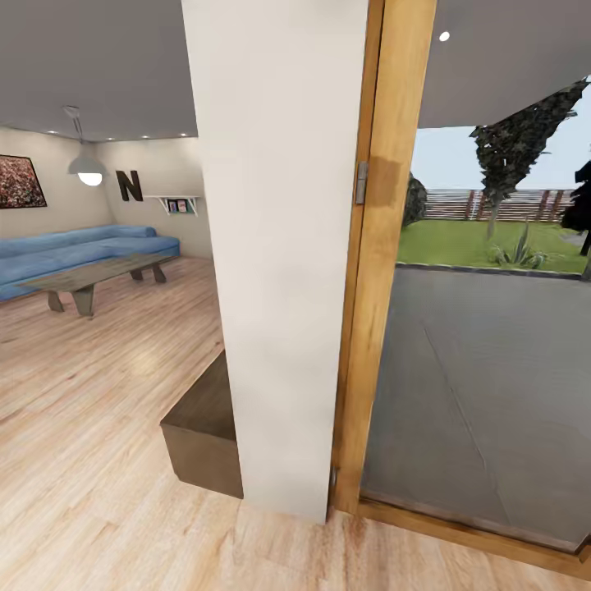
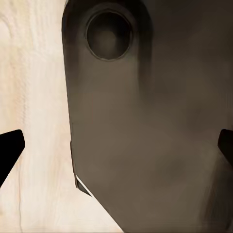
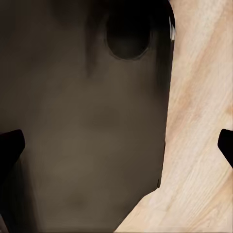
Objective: Pick up the poster from the kitchen countertop and hang it on one of the wall nails in the kitchen.
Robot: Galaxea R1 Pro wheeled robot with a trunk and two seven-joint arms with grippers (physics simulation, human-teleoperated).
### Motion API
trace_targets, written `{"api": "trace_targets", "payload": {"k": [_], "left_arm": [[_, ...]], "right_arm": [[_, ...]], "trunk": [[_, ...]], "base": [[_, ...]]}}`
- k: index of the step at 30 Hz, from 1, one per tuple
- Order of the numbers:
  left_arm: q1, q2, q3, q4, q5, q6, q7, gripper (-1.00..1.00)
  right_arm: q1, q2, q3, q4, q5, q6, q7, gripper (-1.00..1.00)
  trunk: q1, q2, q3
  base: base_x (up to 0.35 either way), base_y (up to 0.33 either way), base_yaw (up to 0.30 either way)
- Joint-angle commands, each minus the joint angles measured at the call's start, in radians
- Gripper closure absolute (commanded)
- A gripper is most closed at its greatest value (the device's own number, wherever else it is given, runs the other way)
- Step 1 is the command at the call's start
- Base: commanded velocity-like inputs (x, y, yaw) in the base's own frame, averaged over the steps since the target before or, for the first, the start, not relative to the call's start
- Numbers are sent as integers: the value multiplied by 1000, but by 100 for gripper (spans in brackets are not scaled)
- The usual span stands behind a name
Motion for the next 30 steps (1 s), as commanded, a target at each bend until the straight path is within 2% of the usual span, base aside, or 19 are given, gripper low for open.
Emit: {"api": "trace_targets", "payload": {"k": [1, 5, 20, 26, 29, 30], "left_arm": [[6, -6, -1, -6, 0, -5, -3, -100], [28, -28, -1, -23, 0, -5, -3, -100], [31, -28, -1, -23, 0, -5, -3, -100], [52, 6, 3, -56, -1, -15, -1, -100], [54, 11, 7, -73, 0, -18, -1, -100], [54, 12, 9, -684, 0, -20, -1, -100]], "right_arm": [[-6, 6, 6, -2, 6, -6, 2, -100], [-27, 8, 6, 0, 6, -6, 2, -100], [-26, 8, 6, 1, 6, -6, 2, -100], [-61, -26, -10, -34, -16, -18, 0, -100], [-78, -43, -11, -51, -18, -19, 0, -100], [-139, -52, -11, -490, -18, -20, 0, -100]], "trunk": [[0, 0, 0], [0, 0, 0], [0, 0, 0], [0, 0, 0], [0, 0, 0], [0, 0, 0]], "base": [[0, 0, 0], [0, 0, 0], [0, 0, 0], [0, 0, 0], [0, 0, 0], [0, 0, 0]]}}
